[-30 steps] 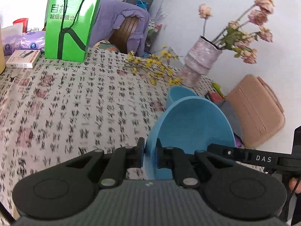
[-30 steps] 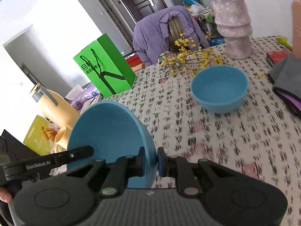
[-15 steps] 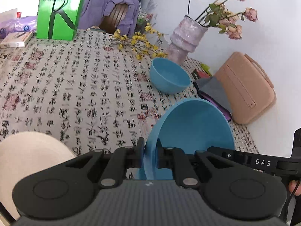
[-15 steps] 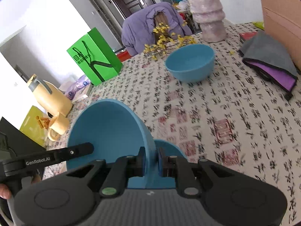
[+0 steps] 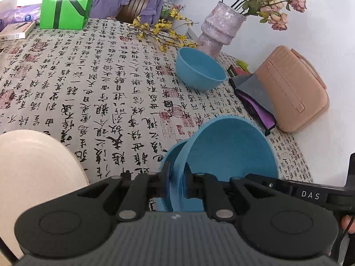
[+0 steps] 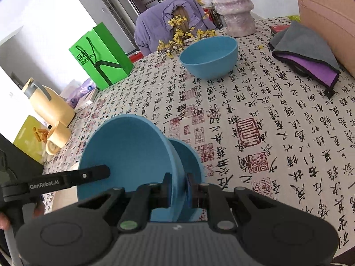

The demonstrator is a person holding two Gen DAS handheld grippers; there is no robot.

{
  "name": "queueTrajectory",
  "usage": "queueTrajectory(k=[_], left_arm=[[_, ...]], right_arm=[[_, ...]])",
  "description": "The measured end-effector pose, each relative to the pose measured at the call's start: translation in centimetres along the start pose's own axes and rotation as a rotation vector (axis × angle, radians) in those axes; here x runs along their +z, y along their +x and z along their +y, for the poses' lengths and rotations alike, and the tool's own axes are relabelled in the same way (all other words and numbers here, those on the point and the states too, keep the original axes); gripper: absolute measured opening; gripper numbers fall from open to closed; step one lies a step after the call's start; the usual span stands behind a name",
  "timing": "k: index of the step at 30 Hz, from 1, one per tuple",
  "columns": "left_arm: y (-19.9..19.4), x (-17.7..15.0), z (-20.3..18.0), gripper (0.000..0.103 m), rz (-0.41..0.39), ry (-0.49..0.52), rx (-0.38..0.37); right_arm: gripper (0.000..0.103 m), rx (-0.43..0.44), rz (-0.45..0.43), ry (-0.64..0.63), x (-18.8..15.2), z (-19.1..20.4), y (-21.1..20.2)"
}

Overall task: Organize plates and bowls
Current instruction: 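Lower the bowl into the placed blue bowl and open both grippers, then withdraw both grippers and reach to the last blue bowl by the vase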

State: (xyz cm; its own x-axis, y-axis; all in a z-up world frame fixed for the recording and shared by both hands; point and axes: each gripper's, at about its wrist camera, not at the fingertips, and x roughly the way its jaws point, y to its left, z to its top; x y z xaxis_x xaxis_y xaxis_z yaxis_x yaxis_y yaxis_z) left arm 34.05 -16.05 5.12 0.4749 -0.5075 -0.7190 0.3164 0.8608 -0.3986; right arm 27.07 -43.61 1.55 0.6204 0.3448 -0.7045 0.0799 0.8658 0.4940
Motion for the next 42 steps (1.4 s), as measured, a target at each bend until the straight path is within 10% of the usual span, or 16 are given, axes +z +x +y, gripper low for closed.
queueTrajectory(k=[13, 17, 29, 37, 42], left_arm=[[1.0, -0.1, 0.2, 0.013, 0.028, 0.015, 0.0], [0.6, -0.2, -0.2, 0.035, 0.007, 0.041, 0.001], [-1.8, -1.1, -1.1, 0.047, -0.063, 0.13, 0.023], [-4.7, -5.0, -2.4, 0.068, -0.168, 0.233, 0.104], [-7.2, -8.5, -3.1, 0.085, -0.272, 0.272, 0.148]], right_arm=[[0.016, -0.012, 0.022, -0.033, 0.0, -0.3, 0.6], [0.022, -0.013, 0.023, -0.048, 0.1, -0.3, 0.4], [0.027, -0.055, -0.026, -0.086, -0.1, -0.5, -2.0], [0.045, -0.069, -0.124, -0.221, -2.8, 1.4, -4.6], [0.077, -0.103, -0.247, -0.288, -6.3, 3.1, -7.1]])
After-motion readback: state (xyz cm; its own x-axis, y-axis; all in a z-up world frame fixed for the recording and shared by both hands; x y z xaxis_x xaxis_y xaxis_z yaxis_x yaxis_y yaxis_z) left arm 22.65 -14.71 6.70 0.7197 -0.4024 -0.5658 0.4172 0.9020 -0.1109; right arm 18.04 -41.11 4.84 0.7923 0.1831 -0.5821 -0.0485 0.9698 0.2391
